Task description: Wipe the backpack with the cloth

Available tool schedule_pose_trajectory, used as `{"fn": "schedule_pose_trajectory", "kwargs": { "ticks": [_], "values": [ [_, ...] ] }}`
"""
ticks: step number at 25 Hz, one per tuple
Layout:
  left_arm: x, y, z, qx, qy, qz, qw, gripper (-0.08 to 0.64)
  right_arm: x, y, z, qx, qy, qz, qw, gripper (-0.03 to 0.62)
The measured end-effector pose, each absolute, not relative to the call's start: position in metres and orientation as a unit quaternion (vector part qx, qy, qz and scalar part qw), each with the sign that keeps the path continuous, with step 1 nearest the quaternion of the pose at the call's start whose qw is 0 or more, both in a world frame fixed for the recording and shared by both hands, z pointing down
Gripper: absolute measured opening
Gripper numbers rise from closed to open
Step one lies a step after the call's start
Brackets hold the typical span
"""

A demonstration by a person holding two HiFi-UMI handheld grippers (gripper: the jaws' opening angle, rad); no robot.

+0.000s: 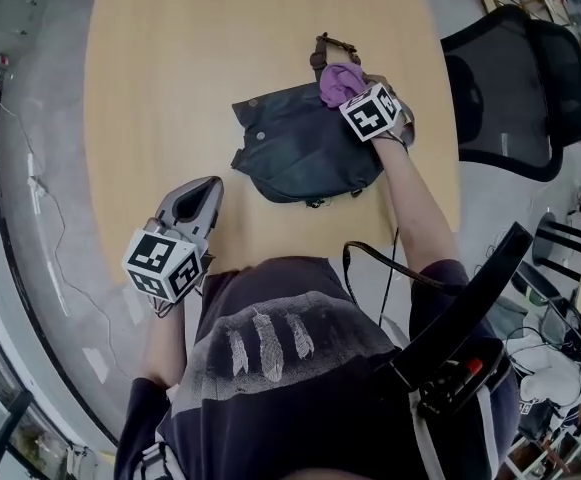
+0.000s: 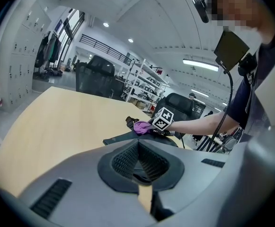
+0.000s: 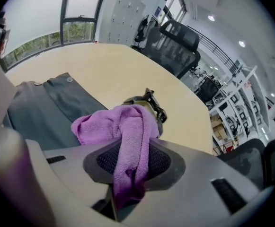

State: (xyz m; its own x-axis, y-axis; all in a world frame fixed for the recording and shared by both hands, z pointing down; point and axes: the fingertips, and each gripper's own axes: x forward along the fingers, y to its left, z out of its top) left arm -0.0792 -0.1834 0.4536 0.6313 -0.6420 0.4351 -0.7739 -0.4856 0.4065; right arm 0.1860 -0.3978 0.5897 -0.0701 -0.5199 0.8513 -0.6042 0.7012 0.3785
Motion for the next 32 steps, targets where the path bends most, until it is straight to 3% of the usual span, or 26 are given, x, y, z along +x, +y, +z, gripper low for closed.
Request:
{"fn": "schedule_pose_trajectory", "kwargs": {
  "ticks": [19,25,32],
  "values": [
    [-0.139,-0.167,0.462,0.839,-0.443,0.083,0.304,0.008,-0.028,-0.327,0.609,0.21,-0.792,-0.051,0.57,0.114],
    [-0.156,-0.158,0.462,0.831,-0.457,0.081,0.306,0.008,-0.061,-0.298,0.598,0.18,-0.82,-0.041,0.542,0.114],
    [-0.154,-0.163,0.456,0.839,-0.451,0.087,0.293,0.008,-0.106,-0.253,0.555,0.138,-0.882,0.02,0.45,0.114]
  ]
}}
